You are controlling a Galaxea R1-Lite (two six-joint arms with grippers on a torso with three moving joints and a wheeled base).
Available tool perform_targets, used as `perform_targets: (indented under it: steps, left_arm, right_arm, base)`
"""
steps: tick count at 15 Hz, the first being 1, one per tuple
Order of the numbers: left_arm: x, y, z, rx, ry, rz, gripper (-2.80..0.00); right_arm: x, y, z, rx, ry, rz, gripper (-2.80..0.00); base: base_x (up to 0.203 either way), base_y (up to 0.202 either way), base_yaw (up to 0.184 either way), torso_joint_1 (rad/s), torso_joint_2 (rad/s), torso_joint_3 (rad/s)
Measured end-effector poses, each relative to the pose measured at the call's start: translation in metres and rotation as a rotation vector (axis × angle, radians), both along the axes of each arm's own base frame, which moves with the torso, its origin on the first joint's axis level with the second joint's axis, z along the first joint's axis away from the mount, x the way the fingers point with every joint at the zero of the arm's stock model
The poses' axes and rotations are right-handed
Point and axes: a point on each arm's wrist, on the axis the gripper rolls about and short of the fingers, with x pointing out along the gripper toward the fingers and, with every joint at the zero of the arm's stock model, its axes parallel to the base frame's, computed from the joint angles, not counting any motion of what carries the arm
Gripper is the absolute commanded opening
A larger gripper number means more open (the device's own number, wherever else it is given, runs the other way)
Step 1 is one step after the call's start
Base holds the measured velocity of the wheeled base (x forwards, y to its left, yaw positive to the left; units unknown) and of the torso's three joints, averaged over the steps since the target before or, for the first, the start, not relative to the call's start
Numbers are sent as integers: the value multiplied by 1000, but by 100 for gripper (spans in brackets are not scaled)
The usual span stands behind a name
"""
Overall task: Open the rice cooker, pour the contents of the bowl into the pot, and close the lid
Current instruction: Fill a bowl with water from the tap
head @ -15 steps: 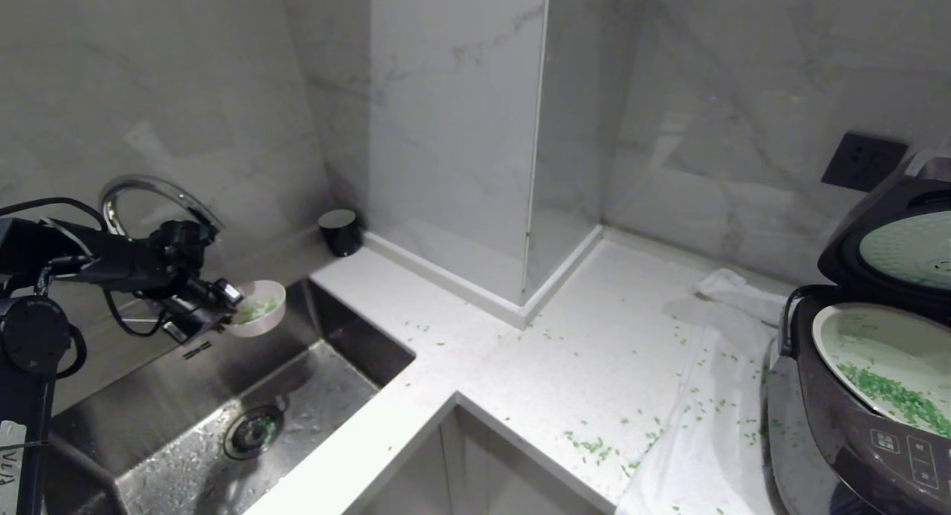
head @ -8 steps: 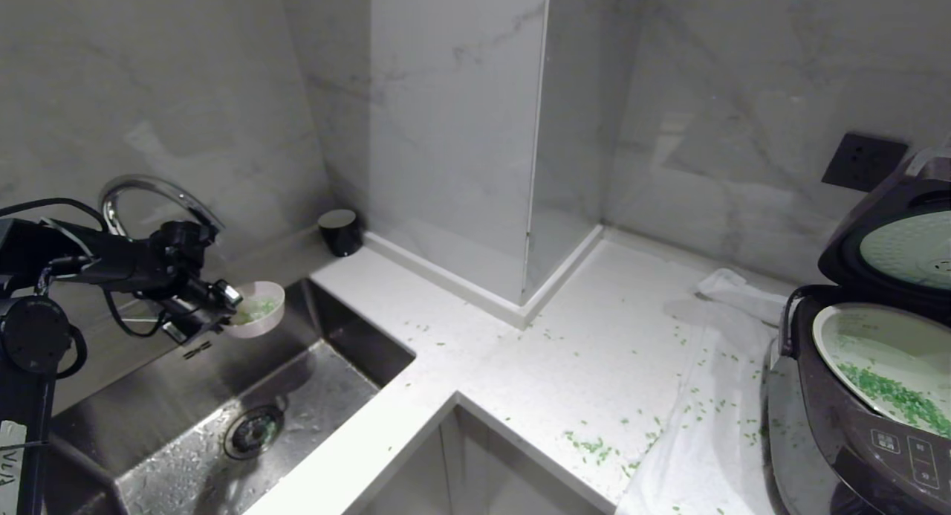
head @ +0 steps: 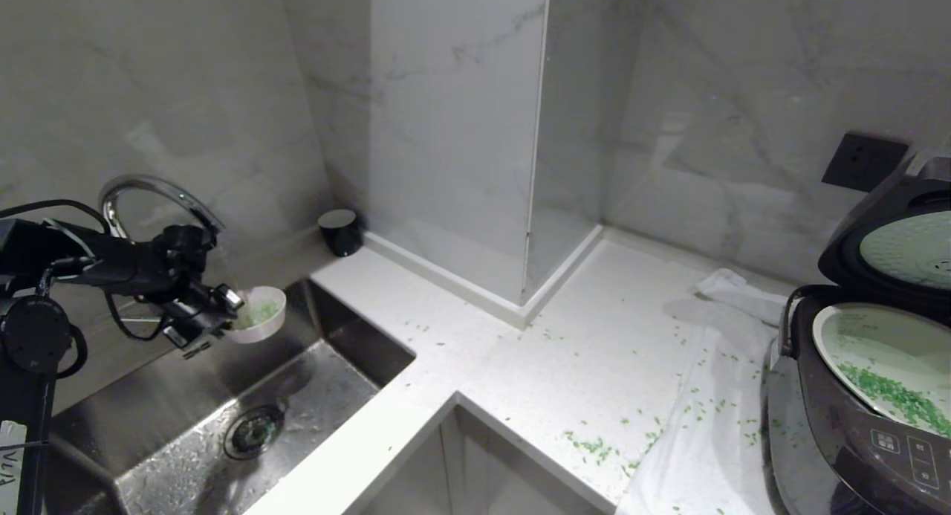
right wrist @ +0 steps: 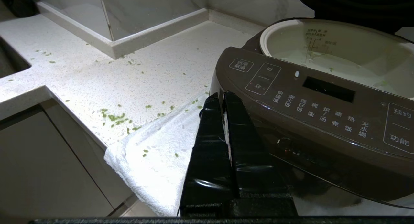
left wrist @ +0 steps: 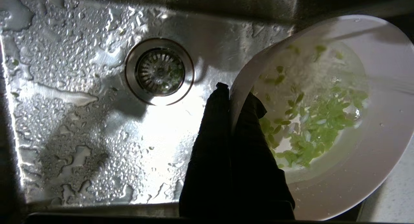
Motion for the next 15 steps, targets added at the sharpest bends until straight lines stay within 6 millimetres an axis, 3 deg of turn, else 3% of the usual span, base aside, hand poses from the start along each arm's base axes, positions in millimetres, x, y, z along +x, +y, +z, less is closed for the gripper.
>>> perform_targets:
  steps: [9,15]
  left_arm:
    - [-26,-34,-6,-28,64,-48,-280]
    - [-41,-95,8,-18,23,-179,-280]
  right_arm:
    - [0,0,0,0,1,0,-280]
    - [0,0,0,0,0,0,-280]
  base:
    - [0,0,0,0,0,0]
    - [0,0,0,0,0,0]
